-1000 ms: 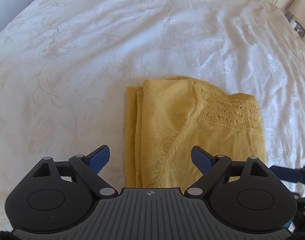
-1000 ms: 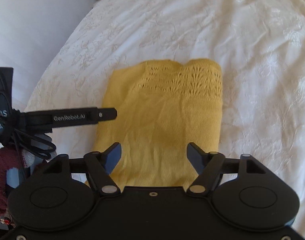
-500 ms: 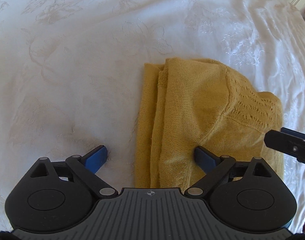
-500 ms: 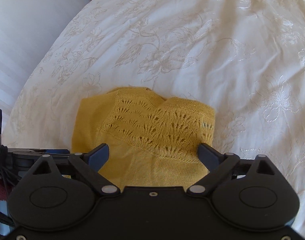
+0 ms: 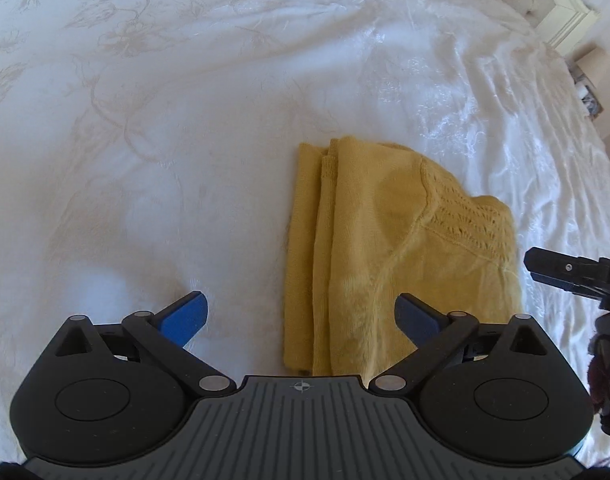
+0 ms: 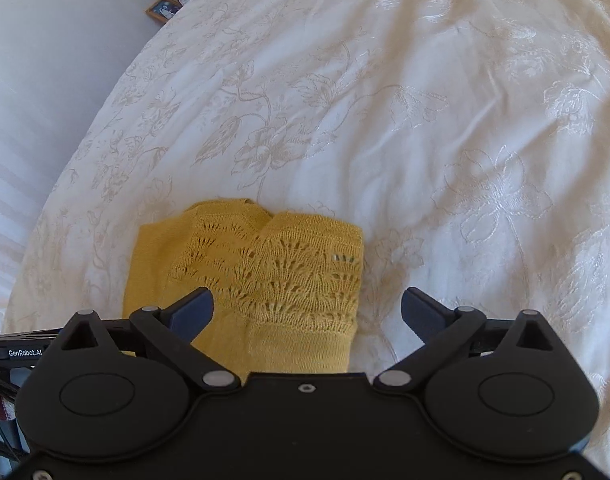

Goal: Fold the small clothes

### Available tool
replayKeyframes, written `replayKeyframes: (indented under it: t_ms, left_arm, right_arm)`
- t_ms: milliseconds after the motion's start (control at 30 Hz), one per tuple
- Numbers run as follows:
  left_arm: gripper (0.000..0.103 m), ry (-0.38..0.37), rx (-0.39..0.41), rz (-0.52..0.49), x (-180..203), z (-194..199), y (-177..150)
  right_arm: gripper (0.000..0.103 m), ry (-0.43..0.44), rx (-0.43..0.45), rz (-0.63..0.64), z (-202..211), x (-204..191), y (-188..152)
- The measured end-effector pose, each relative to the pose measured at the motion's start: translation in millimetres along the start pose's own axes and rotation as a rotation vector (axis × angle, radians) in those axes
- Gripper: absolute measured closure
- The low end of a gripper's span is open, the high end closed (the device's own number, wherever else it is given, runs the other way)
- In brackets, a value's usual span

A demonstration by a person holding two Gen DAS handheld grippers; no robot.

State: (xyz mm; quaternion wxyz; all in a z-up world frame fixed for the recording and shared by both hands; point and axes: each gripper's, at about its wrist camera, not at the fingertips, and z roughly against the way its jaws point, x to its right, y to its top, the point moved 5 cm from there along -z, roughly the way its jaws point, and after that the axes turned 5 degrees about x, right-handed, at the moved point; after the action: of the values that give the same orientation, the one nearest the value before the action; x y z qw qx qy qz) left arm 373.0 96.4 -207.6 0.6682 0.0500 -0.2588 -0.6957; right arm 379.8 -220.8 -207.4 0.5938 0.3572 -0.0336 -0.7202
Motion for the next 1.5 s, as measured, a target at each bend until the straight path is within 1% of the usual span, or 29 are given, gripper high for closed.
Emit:
replayKeyframes:
  t_ms: [167,333,400,533,600,733,867,1000,1100,1167,1267,1367,1400,1433,1467,1500]
  left_arm:
    - [0.001,-0.054,-0.061,0.007,5.0,10.2,-31.5]
    - [0.001,-0.114,-0.120,0.040,18.5,-6.1,-51.3]
    - [0.001,-0.135,-0.131,0.044,24.1,-15.8,-51.9]
    - [0.001,-0.208,-0.144,0.070,37.0,-36.2,-44.4]
    - [0.001,-0.236,-0.151,0.048,45.5,-45.7,-38.6]
    - [0.001,-0.263,-0.155,-0.005,60.4,-59.9,-28.0]
    - [0.001,-0.291,-0.148,-0.006,62.8,-63.2,-25.8]
    - [0.001,-0.298,-0.133,-0.009,63.6,-62.3,-28.2]
    - [0.001,-0.310,-0.128,-0.020,61.7,-57.3,-32.8]
    - [0.001,-0.326,-0.130,-0.005,57.0,-54.4,-35.0]
    - [0.003,-0.339,-0.129,0.020,52.8,-51.7,-36.9]
    - [0.014,-0.328,-0.128,0.023,49.7,-50.5,-35.2]
    - [0.020,-0.326,-0.124,0.023,48.5,-49.8,-34.6]
    - [0.034,-0.322,-0.117,0.026,45.4,-48.0,-35.1]
    - [0.046,-0.317,-0.112,0.029,43.9,-47.6,-35.1]
    - [0.067,-0.313,-0.116,0.033,42.6,-48.5,-35.0]
  right_arm:
    - [0.001,0.061,-0.026,-0.036,9.4,6.6,-18.2]
    - [0.001,0.113,-0.049,-0.088,1.1,8.5,-26.1]
    - [0.001,0.127,-0.059,-0.099,-6.8,8.1,-25.4]
    - [0.001,0.159,-0.091,-0.099,-25.3,4.1,-20.5]
    - [0.000,0.179,-0.102,-0.101,-34.4,1.4,-17.5]
    - [0.000,0.219,-0.105,-0.103,-50.0,-5.5,-11.5]
    - [0.000,0.250,-0.085,-0.136,-59.1,-6.8,-3.8]
    - [0.000,0.276,-0.065,-0.162,-60.5,-5.0,-0.9]
    - [0.000,0.293,-0.049,-0.143,-55.9,-4.6,-3.6]
    - [0.000,0.304,-0.042,-0.118,-51.7,-4.0,-7.3]
    - [0.000,0.312,-0.056,-0.091,-47.3,-3.1,-11.2]
    - [0.000,0.308,-0.077,-0.098,-49.2,-4.8,-9.9]
    - [0.000,0.304,-0.087,-0.101,-50.4,-6.3,-8.7]
    - [0.001,0.300,-0.096,-0.103,-50.6,-7.1,-8.1]
    - [0.005,0.296,-0.106,-0.107,-50.7,-8.6,-7.0]
    - [0.027,0.289,-0.114,-0.107,-49.8,-10.0,-6.4]
